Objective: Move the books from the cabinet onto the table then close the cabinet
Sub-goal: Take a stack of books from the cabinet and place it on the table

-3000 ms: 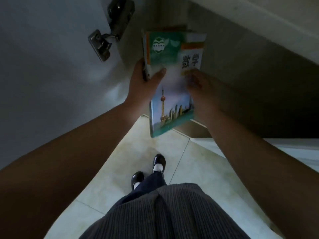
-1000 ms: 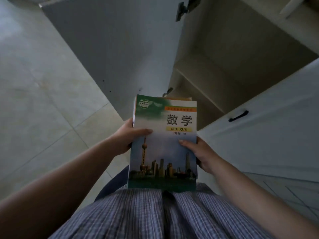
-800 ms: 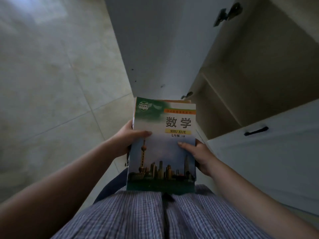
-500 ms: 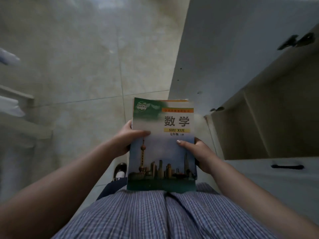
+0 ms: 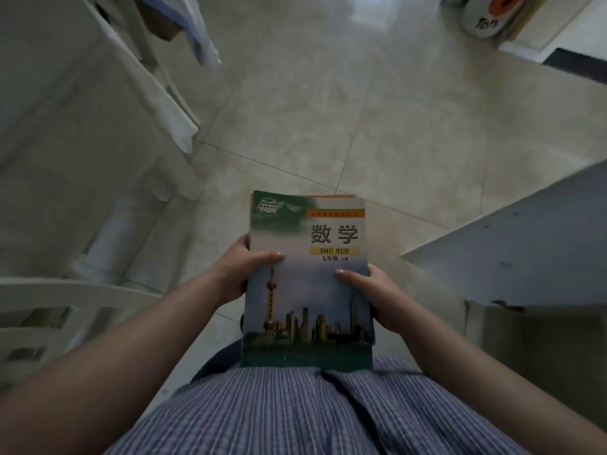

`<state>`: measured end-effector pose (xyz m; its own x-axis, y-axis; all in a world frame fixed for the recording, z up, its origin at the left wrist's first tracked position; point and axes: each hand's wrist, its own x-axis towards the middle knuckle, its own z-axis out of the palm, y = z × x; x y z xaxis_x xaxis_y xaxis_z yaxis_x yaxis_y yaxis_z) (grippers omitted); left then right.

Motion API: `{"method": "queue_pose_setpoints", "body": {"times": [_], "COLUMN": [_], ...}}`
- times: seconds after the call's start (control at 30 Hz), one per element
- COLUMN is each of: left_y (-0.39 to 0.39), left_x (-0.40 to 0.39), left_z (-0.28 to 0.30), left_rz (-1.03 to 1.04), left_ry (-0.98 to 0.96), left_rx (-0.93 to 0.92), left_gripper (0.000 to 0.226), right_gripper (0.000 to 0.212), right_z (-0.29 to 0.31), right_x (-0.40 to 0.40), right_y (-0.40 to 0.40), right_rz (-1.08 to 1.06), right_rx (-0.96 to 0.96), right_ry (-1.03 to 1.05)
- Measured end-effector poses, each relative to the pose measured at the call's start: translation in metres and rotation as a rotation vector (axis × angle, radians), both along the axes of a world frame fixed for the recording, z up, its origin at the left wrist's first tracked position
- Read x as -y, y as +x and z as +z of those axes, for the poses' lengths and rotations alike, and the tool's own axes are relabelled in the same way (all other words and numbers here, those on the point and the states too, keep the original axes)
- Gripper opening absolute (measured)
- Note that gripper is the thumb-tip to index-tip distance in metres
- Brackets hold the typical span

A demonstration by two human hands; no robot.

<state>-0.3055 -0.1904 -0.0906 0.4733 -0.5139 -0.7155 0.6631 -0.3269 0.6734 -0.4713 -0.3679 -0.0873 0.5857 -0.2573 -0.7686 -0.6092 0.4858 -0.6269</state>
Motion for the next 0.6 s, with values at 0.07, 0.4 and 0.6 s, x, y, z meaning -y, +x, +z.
{"method": "queue_pose_setpoints", "body": {"times": [0.07, 0.4, 0.6], "left_y": [0.03, 0.137, 0.182], "left_x": [-0.026, -0.151, -0.184], "left_z": [0.001, 0.009, 0.011], "left_rz": [0.074, 0.421, 0.674], "left_ry": [-0.009, 0.035, 0.099], "left_rx": [0.001, -0.009, 0.015], "left_gripper": [0.05, 0.047, 0.044], "right_gripper": [0.039, 0.045, 0.042], "right_z": [0.001, 0.0, 0.003], "right_x": [-0.015, -0.094, -0.12], "right_y": [0.042, 0.229, 0.327], "right_rz": [0.068, 0.452, 0.678], "right_rx": [0.003, 0.018, 0.042], "right_ry": [0.011, 0.028, 0.035]}}
